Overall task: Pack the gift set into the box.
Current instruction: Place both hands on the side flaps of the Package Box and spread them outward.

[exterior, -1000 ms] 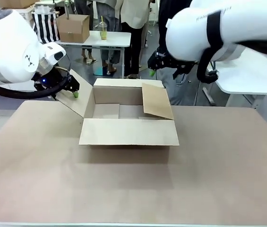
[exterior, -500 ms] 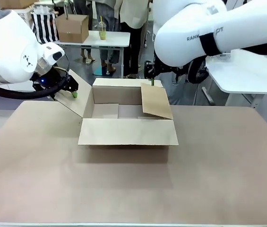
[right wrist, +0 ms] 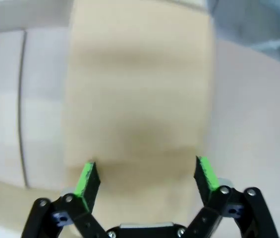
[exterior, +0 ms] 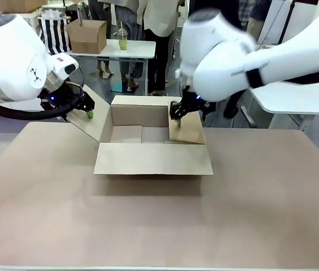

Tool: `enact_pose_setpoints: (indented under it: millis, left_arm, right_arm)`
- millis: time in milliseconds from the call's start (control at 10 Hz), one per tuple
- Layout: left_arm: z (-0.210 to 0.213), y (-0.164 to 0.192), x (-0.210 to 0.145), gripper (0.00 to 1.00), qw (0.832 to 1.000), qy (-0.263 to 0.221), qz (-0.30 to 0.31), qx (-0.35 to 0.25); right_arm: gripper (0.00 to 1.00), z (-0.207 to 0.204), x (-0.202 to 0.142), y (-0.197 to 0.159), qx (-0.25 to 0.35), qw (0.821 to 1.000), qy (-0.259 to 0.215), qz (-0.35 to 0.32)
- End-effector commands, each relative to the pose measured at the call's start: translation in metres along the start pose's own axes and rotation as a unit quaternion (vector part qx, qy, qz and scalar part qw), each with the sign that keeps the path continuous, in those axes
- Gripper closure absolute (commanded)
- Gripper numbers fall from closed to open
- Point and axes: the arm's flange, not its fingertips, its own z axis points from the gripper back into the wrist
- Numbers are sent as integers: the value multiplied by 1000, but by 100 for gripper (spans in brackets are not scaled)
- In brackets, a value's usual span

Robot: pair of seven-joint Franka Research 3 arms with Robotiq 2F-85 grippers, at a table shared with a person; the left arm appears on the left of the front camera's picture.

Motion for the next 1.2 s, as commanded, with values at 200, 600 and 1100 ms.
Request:
enact_pose_setpoints:
  millis: [200, 600, 1100]
  left_arm:
    - [2, 1, -1, 0, 1000, -4, 2, 7]
    - [2, 1, -1, 0, 1000, -4, 2, 7]
    - [2, 1, -1, 0, 1000, -4, 2, 7]
  right_arm:
    - [0, 21, 114, 68, 62, 997, -22, -45]
    - [0, -30, 58, 53, 41, 999, -4, -8]
    - [0, 32, 64, 56, 121, 988, -68, 61]
